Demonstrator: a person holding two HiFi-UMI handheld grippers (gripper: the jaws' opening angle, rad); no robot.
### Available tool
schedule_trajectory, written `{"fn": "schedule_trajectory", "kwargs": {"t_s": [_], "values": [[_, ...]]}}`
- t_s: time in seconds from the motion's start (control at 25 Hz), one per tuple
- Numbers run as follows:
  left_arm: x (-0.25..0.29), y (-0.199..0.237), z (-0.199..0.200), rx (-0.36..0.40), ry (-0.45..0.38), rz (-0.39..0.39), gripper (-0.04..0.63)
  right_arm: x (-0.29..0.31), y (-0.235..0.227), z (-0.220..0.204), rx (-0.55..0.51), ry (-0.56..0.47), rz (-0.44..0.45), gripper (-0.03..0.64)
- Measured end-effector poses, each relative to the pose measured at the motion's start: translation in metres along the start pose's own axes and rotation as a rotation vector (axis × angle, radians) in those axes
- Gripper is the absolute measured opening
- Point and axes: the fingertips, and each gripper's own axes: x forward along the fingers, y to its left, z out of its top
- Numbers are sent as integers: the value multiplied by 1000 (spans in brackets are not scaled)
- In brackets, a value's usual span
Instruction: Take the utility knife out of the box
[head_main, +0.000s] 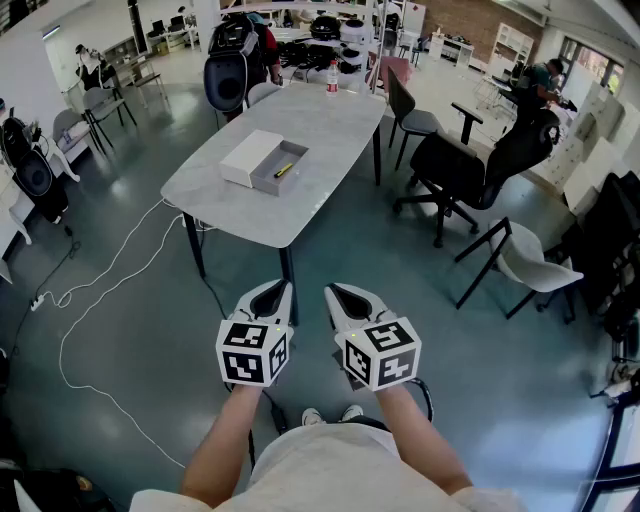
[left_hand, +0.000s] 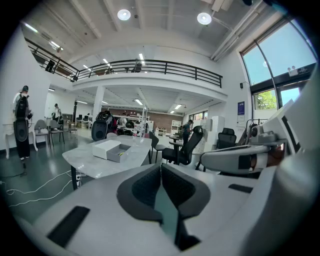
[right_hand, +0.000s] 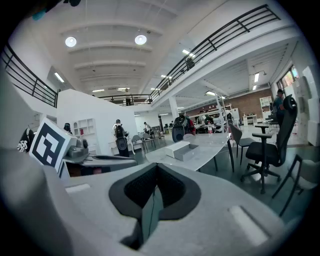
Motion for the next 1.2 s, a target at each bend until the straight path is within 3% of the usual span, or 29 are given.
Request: {"fn": "schedule_trajectory", "kwargs": {"t_s": [0.64,1.2], "values": [[48,11,3,18,39,-10,20,34,-34,2,50,6,17,5],[161,38,41,0,51,70,20,115,-125,36,50,39,115,5]]}}
